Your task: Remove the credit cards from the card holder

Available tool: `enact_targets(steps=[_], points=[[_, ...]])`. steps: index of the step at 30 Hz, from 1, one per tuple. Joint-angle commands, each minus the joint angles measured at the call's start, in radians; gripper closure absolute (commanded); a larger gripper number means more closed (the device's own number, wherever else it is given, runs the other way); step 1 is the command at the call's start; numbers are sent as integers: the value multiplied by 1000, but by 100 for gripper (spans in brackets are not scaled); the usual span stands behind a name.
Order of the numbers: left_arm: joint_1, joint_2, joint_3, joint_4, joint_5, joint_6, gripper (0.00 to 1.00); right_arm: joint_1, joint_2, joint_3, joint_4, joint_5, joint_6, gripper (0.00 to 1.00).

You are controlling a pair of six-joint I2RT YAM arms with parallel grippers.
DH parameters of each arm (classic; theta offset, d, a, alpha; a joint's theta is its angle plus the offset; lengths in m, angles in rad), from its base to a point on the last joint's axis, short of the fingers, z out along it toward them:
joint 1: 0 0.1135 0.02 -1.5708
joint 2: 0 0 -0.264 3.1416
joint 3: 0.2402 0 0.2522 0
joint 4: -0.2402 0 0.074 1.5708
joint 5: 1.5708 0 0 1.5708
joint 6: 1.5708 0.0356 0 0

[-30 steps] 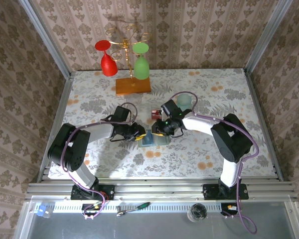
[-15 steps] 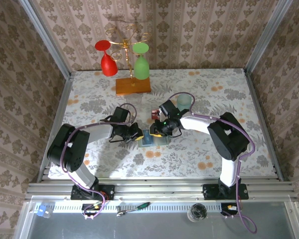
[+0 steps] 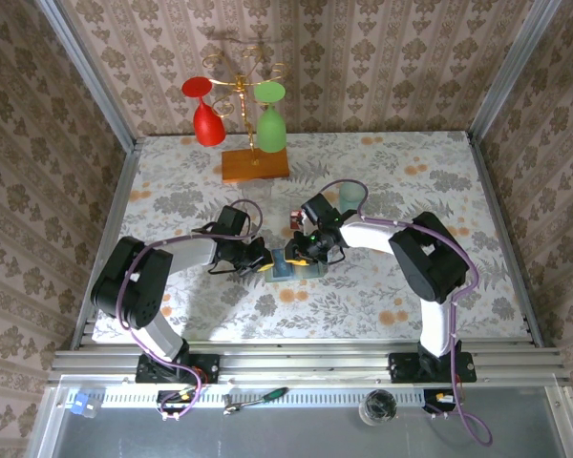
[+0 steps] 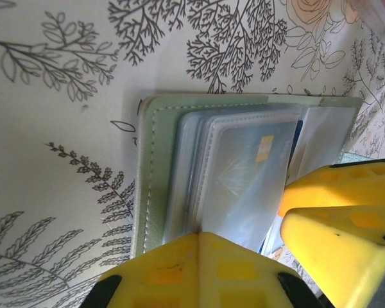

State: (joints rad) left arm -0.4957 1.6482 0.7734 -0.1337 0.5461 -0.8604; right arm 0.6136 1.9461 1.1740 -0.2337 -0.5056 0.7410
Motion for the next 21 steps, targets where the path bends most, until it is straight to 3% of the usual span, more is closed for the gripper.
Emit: enact_targets(steps=[1, 11, 21], points=[[9, 21, -2, -35, -17, 22, 100, 6, 17, 32, -3, -26, 2, 74], [11, 26, 2, -39, -17, 27, 100, 6, 39, 46, -12, -40, -9, 82], [12, 31, 7, -43, -15, 26, 100, 6, 54, 53, -19, -65, -22, 80]])
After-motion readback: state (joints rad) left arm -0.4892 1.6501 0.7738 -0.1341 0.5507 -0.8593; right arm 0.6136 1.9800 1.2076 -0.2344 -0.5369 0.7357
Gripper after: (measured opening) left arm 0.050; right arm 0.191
